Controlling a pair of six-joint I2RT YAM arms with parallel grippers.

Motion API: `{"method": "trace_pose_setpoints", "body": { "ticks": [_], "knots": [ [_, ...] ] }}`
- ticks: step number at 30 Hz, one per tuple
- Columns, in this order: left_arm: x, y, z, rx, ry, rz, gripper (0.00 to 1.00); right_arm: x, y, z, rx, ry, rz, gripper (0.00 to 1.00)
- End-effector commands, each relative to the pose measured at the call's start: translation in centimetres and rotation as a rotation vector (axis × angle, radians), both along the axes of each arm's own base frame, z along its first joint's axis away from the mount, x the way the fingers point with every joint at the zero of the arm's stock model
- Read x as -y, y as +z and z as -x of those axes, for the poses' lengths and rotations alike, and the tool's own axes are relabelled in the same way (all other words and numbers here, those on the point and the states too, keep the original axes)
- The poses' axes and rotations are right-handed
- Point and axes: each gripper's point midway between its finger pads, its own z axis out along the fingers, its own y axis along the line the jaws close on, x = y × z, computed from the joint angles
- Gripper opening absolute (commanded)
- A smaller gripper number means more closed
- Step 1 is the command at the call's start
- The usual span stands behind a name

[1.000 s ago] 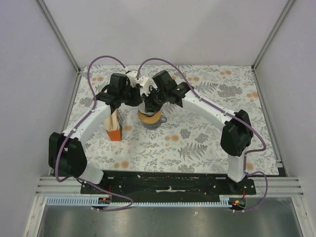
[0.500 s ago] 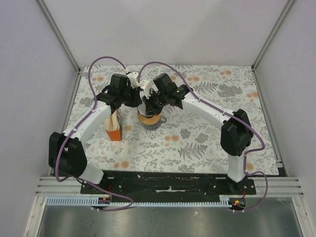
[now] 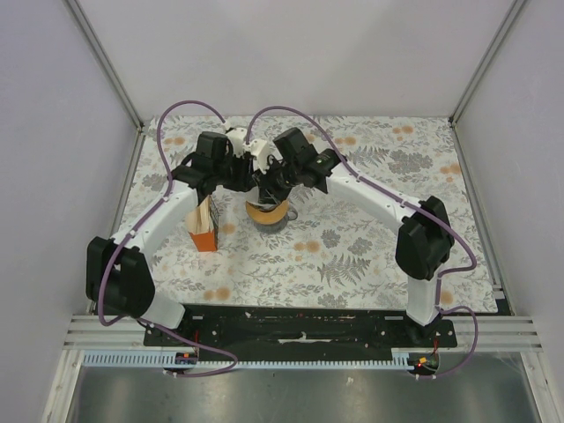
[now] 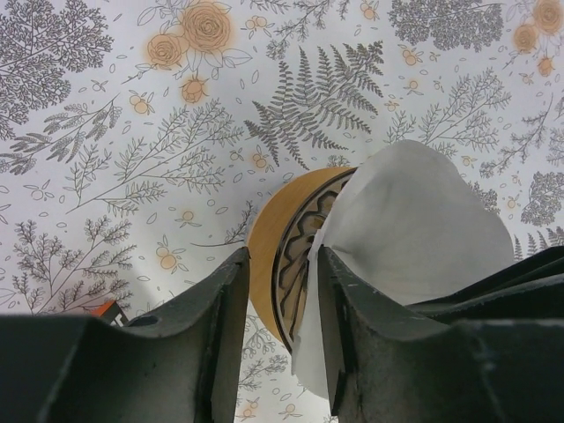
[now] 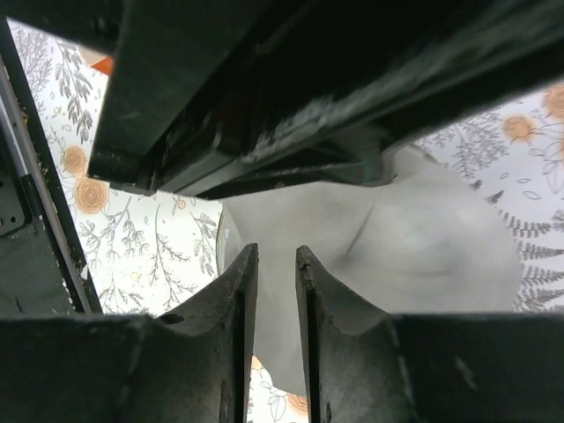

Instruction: Place the coffee filter in the dripper

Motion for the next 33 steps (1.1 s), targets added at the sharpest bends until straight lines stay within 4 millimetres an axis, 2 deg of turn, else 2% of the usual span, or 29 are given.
{"method": "trace_pose_setpoints", "body": {
  "ticks": [1,4,7,12,14,16,19,25,33],
  "knots": [
    [0.6,3.8,-0.1,0.111,-0.048,0.038,0.45,0.3,5.9,-1.4,0.125,-0.053,-0.069,0.32],
    [0.5,4.1,-0.1,0.119,-0.052,0.038,0.47,1.2,6.7,-2.1,0.141,-0.1,-0.07,0.36],
    [0.5,4.4,0.0,0.124,-0.05,0.038,0.48,2.5,7.2,-3.1,0.166,-0.188,-0.049,0.47],
    [0.2,4.5,0.1,0.124,-0.043,0.029,0.51,4.3,7.8,-4.7,0.226,-0.319,-0.014,0.57],
    [0.1,4.2,0.2,0.12,-0.041,0.022,0.52,5.1,7.1,-5.4,0.235,-0.372,0.019,0.63],
    [-0.1,3.9,0.4,0.115,-0.039,0.017,0.53,5.5,5.9,-5.9,0.215,-0.396,0.044,0.65],
    [-0.3,3.0,0.5,0.106,-0.033,0.007,0.53,5.4,3.7,-6.0,0.154,-0.391,0.054,0.65],
    [-0.9,1.7,0.2,0.103,-0.009,-0.03,0.52,4.5,0.9,-6.4,0.097,-0.378,0.071,0.65],
    [-2.2,0.4,-0.4,0.125,0.031,-0.095,0.52,4.6,-1.2,-6.7,0.082,-0.394,0.103,0.63]
  ]
}}
